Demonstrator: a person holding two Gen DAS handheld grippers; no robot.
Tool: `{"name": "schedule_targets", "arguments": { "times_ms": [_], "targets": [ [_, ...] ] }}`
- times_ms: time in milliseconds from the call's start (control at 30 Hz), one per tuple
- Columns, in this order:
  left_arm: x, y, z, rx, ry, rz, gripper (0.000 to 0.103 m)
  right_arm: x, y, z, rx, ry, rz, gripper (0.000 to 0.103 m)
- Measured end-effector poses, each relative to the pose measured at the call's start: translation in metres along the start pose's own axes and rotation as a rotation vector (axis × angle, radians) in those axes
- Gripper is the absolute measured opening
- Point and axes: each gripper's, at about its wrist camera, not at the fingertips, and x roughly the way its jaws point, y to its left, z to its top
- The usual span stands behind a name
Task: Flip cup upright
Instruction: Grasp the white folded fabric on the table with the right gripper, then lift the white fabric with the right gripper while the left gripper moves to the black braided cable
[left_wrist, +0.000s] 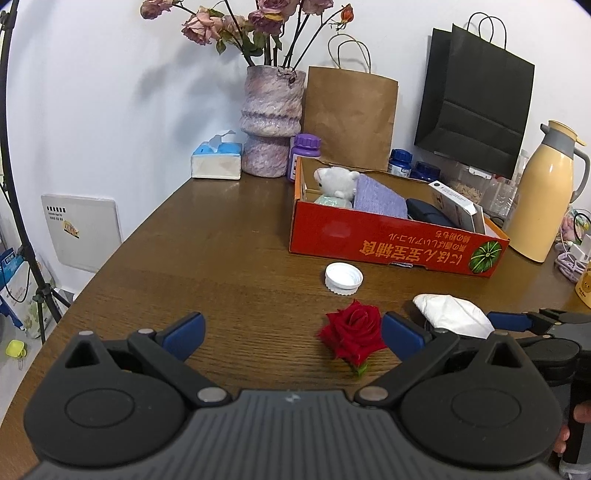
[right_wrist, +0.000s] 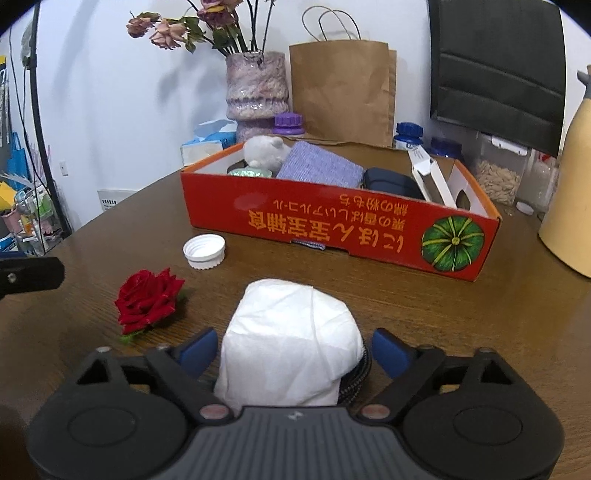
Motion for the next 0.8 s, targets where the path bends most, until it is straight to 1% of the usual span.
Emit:
{"name": "schedule_targets", "arguments": {
  "times_ms": [67, 100, 133, 233, 300, 500, 800],
  "targets": [
    [0.001, 0.000, -0.001, -0.001, 0.002, -0.003, 0.103, 0.000, -0.002, -0.001, 0.013, -0.003, 0.007, 0.082],
    [0.001, -0.001, -0.001, -0.001, 0.003, -0.004, 0.103, -0.001, -0.003, -0.001, 0.018, -0.010, 0.013, 0.077],
    [0.001, -0.001, -0.001, 0.000, 0.004, -0.005, 0.103, -0.002, -0.003, -0.001, 0.023, -0.014, 0.020, 0.076],
    [0.002, -0.002, -0.002, 0.002, 0.008, -0.008, 0.103, -0.003, -0.003, -0.003, 0.020, -0.020, 0.019, 0.074],
    [0.002, -0.003, -0.003, 0.002, 0.010, -0.009, 0.103, -0.005, -0.003, -0.003, 0.021, -0.026, 0.028, 0.070],
    [0.003, -0.003, -0.003, 0.005, 0.008, -0.009, 0.103, -0.009, -0.002, -0.005, 0.017, -0.040, 0.023, 0.067],
    [0.004, -0.014, -0.002, 0.022, 0.008, -0.015, 0.103, -0.018, -0.005, -0.007, 0.025, -0.073, 0.023, 0.064]
  ]
}}
